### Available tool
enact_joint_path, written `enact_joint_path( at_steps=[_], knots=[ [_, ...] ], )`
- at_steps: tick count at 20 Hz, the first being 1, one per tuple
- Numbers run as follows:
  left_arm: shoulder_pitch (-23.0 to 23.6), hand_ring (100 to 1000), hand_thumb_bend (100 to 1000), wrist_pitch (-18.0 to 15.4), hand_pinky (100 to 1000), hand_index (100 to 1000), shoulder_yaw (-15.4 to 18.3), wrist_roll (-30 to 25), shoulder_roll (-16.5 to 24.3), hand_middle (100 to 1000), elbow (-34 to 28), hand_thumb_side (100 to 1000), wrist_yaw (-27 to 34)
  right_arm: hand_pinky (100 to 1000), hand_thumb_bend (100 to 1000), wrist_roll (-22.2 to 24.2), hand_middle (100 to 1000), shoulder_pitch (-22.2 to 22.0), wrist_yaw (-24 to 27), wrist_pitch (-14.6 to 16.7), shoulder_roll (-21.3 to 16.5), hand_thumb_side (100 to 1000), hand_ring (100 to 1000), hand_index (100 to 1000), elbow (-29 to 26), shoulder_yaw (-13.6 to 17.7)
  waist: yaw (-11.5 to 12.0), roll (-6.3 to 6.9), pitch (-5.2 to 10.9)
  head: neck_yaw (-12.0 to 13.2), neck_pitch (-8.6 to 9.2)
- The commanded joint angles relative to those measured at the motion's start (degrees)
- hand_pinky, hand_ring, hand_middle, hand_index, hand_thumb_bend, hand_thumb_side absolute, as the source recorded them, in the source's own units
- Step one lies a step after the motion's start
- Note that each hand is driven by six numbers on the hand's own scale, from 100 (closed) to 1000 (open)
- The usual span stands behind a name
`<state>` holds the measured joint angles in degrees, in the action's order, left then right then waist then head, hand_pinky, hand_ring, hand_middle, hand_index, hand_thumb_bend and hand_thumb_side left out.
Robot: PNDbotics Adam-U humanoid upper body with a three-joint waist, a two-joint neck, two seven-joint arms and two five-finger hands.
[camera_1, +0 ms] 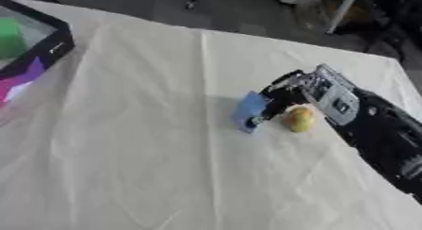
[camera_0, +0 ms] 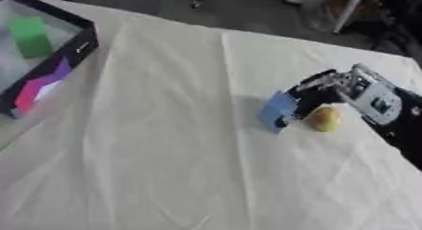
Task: Pick up the objects with one hand, pass them to the other hand, and then place them into the box on the other side of the table.
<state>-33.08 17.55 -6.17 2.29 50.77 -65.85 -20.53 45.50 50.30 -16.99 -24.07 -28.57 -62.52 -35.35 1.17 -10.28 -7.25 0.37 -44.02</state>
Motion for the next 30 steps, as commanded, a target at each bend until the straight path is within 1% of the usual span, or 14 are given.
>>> enact_joint_path(
  at_steps=[1,2,5,10,12,16,19,23,24,25,27,28,29,30],
  knots=[
    [-0.6,739,100,0.1,918,746,0.8,0.4,1.4,665,-0.8,492,0.1,929,426,0.0,882,0.4,-1.3,-1.6,-1.0,364,888,945,-0.2,0.8,0.0,0.32,0.36,-0.2,-0.10],
    [-0.6,739,100,0.1,918,746,0.8,0.4,1.4,665,-0.8,493,0.1,922,438,-0.4,871,0.3,-1.6,-1.9,-1.0,359,879,934,-0.2,0.9,0.0,0.33,0.33,-0.3,-0.10],
    [-0.5,739,100,0.1,917,746,0.8,0.4,1.4,665,-0.8,492,0.1,914,434,-1.6,847,-0.1,-2.0,-3.1,-0.9,364,868,925,-0.4,1.0,-0.1,0.35,0.23,-0.5,-0.10],
    [-0.5,738,100,0.2,916,745,0.8,0.5,1.3,664,-0.8,490,0.0,898,428,-3.8,781,-0.6,-2.2,-5.2,-0.9,362,846,879,-0.9,1.1,-0.1,0.42,0.05,-0.8,-0.10],
    [-0.4,738,100,0.2,916,745,0.8,0.6,1.3,664,-0.8,489,0.0,896,439,-4.5,767,-0.7,-2.5,-5.6,-0.9,349,843,868,-1.1,1.1,-0.1,0.46,0.00,-0.8,-0.10],
    [-0.4,738,100,0.2,916,745,0.8,0.6,1.4,664,-0.8,486,0.0,886,469,-5.4,749,-0.9,-3.6,-6.3,-0.9,309,833,849,-1.3,1.1,-0.1,0.50,-0.03,-0.9,-0.10],
    [-0.3,738,100,0.2,916,745,0.8,0.7,1.4,664,-0.8,487,0.0,880,508,-5.4,741,-0.8,-3.9,-6.7,-1.0,265,821,842,-1.4,1.1,-0.2,0.49,-0.04,-0.9,-0.10],
    [-0.3,738,100,0.3,916,745,0.8,0.7,1.3,664,-0.7,488,0.0,862,541,-6.0,695,-0.9,-4.1,-7.6,-0.8,199,788,793,-1.5,1.3,-0.2,0.53,-0.06,-1.1,-0.10],
    [-0.3,738,100,0.3,916,745,0.8,0.7,1.3,664,-0.7,487,0.0,853,536,-6.8,672,-0.9,-4.1,-8.0,-0.9,190,773,772,-1.5,1.5,-0.2,0.56,-0.06,-1.1,-0.10],
    [-0.2,738,100,0.3,916,745,0.9,0.7,1.4,664,-0.7,486,0.1,834,511,-7.7,647,-1.0,-4.0,-8.6,-1.0,192,756,748,-1.6,1.7,-0.2,0.59,-0.06,-1.0,-0.10],
    [0.0,738,100,0.3,916,745,0.9,0.7,1.5,664,-0.7,485,0.1,818,463,-9.9,617,-0.9,-3.6,-10.1,-1.8,148,737,719,-1.9,2.2,-0.3,0.63,-0.01,-0.9,-0.10],
    [0.1,738,100,0.3,916,745,0.9,0.8,1.6,664,-0.7,485,0.1,799,424,-11.3,570,-0.8,-3.4,-11.1,-2.6,100,702,664,-2.2,2.7,-0.5,0.62,0.05,-0.7,-0.10],
    [0.3,738,100,0.4,916,745,1.0,0.9,1.8,664,-0.6,485,0.2,793,378,-12.9,558,-0.6,-3.1,-12.4,-3.3,100,691,649,-2.5,3.5,-0.6,0.61,0.11,-0.6,-0.10],
    [0.4,738,100,0.4,916,745,1.1,1.0,1.8,664,-0.6,485,0.2,793,378,-14.4,558,-0.5,-2.5,-13.6,-3.8,100,691,649,-3.0,3.9,-0.7,0.59,0.15,-0.5,-0.10]
  ],
)
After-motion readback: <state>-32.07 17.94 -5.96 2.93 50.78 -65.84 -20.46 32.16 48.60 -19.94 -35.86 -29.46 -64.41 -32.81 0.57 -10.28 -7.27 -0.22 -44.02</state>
